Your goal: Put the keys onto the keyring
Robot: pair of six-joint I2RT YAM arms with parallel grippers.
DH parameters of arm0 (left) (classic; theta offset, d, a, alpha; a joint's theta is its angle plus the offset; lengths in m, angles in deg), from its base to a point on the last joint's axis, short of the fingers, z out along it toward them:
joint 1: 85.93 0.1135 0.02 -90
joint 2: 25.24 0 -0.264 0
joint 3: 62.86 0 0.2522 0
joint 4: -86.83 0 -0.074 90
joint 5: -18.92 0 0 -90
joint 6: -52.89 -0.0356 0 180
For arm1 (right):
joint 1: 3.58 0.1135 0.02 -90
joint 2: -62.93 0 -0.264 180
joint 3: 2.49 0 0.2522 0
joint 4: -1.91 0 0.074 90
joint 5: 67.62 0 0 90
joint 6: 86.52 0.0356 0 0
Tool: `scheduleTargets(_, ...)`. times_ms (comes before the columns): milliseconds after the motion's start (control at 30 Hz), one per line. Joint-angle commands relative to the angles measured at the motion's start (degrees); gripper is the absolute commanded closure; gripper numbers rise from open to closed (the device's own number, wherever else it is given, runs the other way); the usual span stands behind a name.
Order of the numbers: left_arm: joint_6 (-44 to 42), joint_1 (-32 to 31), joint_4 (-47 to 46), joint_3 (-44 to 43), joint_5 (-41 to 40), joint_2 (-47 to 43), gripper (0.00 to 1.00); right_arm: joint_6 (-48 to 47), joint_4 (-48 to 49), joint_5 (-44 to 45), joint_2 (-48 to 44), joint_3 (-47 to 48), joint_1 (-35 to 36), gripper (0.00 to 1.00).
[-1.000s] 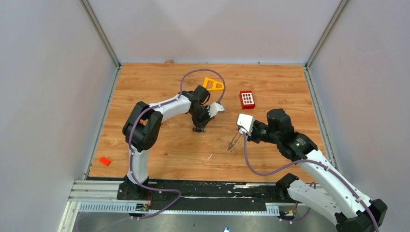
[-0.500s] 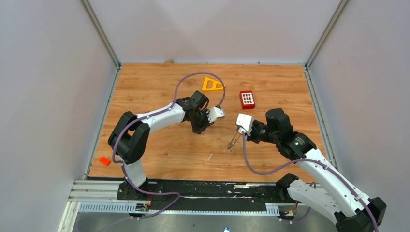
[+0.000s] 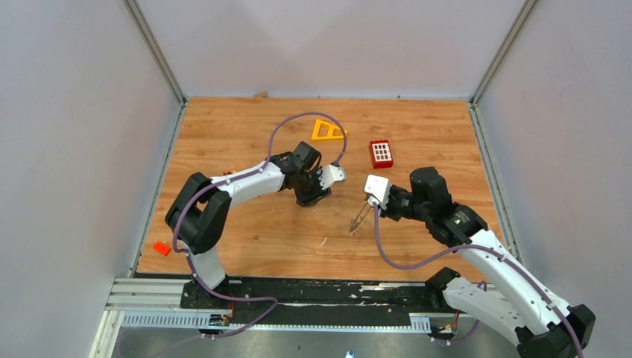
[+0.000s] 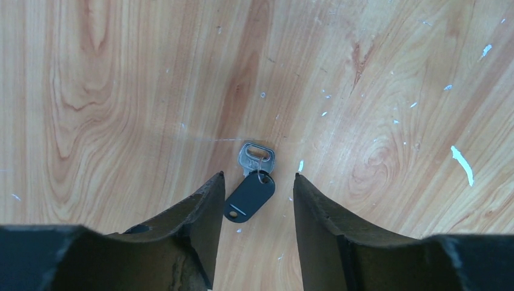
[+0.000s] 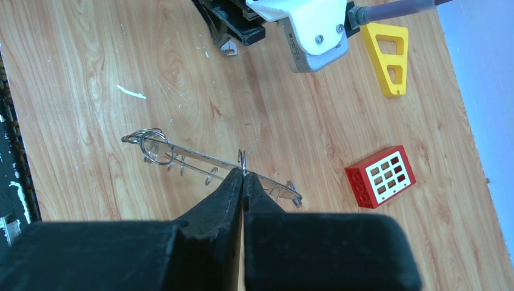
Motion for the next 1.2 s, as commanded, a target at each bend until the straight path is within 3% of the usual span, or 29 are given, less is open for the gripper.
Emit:
scheduleTargets(0,0.33,0.00,1.21,-2.15,0.97,1.41,0.46,-0.09,0.65,-0.22,-0.01,0.31,-0.25,1.00)
scheduleTargets(233,-0.12,-0.03,3.43,-4.08,1.56,4.85,0.45,-0.19,0.58,-0.34,0.01,0.22,-0.25,1.00)
scheduleTargets(900,-0.32,-0.06,3.37,-4.43,3.21,5.21,0.71,-0.44,0.12,-0.60,0.87,0.18,-0.43,1.00)
scheduleTargets(967,-0.34,-0.02,3.40,-4.43,3.38,5.07,0.70,-0.44,0.04,-0.62,0.99,0.32,-0.38,1.00)
scheduleTargets(1167,-0.46,-0.03,2.52,-3.79,3.64,3.33,0.52,-0.45,-0.06,-0.76,1.18,0.31,-0.51,1.00)
